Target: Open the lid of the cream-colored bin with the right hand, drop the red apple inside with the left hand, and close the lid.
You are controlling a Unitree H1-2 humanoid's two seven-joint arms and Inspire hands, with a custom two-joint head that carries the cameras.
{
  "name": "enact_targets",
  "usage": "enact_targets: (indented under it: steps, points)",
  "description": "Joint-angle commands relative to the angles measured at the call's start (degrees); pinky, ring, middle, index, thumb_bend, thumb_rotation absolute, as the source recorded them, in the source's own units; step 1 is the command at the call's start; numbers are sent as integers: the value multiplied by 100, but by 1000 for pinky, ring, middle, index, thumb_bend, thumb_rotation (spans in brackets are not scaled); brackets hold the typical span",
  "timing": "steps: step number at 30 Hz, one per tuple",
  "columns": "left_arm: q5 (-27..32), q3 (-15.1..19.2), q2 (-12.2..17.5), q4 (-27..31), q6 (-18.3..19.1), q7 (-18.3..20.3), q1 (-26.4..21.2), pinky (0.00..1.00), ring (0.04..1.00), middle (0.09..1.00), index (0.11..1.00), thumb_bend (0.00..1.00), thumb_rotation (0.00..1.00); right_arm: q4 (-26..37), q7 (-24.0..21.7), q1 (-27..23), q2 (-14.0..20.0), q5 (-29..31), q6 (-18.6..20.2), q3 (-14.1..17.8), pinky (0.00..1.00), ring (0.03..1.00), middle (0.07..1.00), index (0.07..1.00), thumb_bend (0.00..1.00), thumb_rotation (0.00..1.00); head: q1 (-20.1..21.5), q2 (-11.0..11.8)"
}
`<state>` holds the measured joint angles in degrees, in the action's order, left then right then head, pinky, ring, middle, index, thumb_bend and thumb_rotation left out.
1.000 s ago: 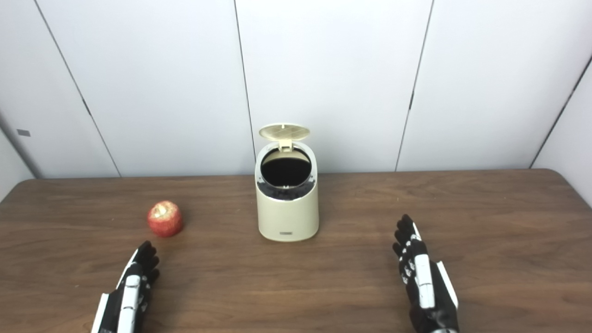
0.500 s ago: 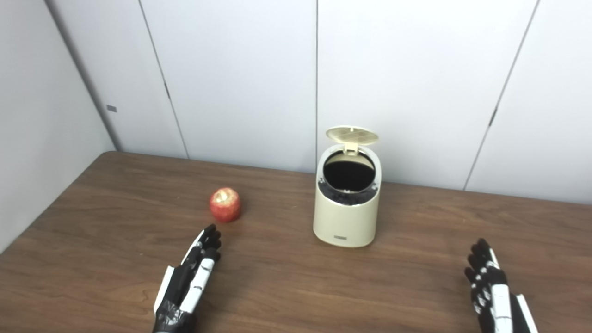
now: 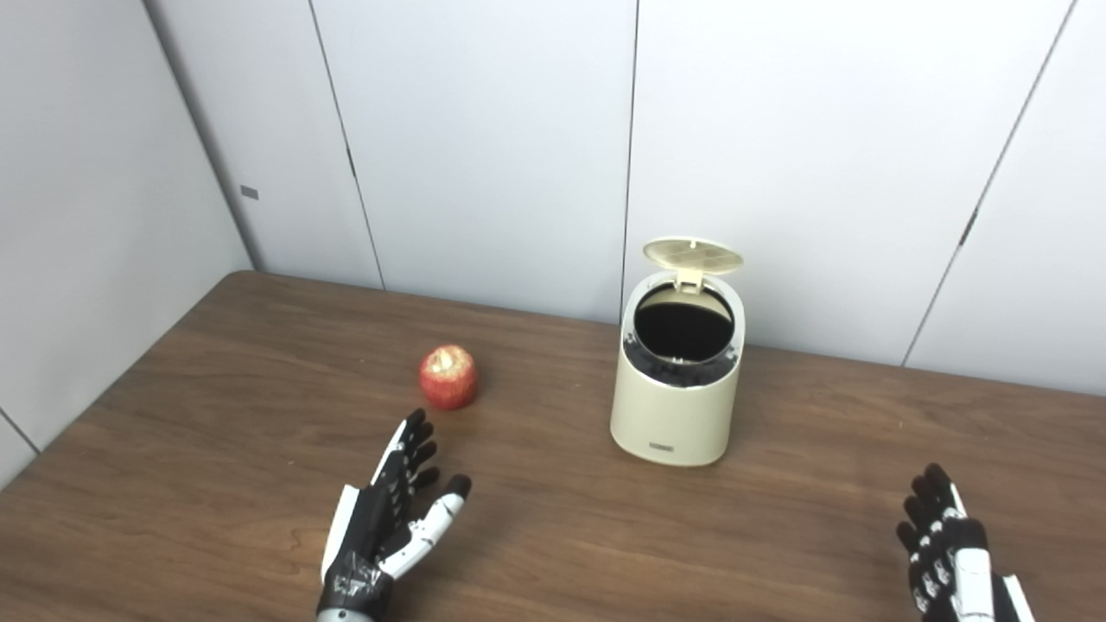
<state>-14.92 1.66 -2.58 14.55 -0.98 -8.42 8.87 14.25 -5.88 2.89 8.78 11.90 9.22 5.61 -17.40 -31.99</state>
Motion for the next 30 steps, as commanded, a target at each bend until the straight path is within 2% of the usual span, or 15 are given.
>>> enact_targets:
  steps: [1,4,6,8,10,12,17,24,30]
  points:
    - [-428,-29,175,265,-7,-48,-234,823,911,954,995,771,167,274,32,-80,-9,1,-26,23,1000,1000,1000,999,613,1000,-6,-8]
    - [-1008,-62,354,408,331,25,-464,792,908,953,989,824,171,344,58,-60,-18,-60,35,1,1000,1000,1000,1000,589,1000,5,-27]
    - [-1417,-102,479,515,653,91,-660,814,906,955,981,860,161,397,85,-56,-34,-128,92,-23,1000,1000,1000,1000,580,1000,5,-27]
    - [-1880,-153,591,615,1017,175,-834,837,893,944,966,889,194,440,96,-53,-46,-155,140,-39,1000,1000,1000,1000,574,1000,14,-33]
    - [-2266,-197,715,667,1303,267,-1009,815,881,936,960,901,217,476,115,-49,-52,-184,166,-61,1000,1000,1000,1000,576,1000,20,-39]
    - [-2673,-251,889,654,1533,367,-1207,719,855,916,943,931,247,506,127,-47,-60,-231,178,-86,1000,1000,1000,1000,574,1000,30,-44]
    - [-3734,-429,1309,519,2129,794,-1664,677,851,913,927,985,279,569,147,-62,-105,-264,201,-119,1000,1000,1000,1000,552,1000,91,-51]
    - [-4351,-597,1751,238,2482,1312,-2123,640,841,903,940,995,274,545,177,-81,-169,-322,130,-121,1000,1000,1000,1000,529,1000,166,-51]
    - [-5196,-821,2041,-48,2746,1882,-2518,628,853,917,935,996,300,526,157,-76,-174,-352,100,-128,1000,1000,1000,1000,520,1000,230,-58]
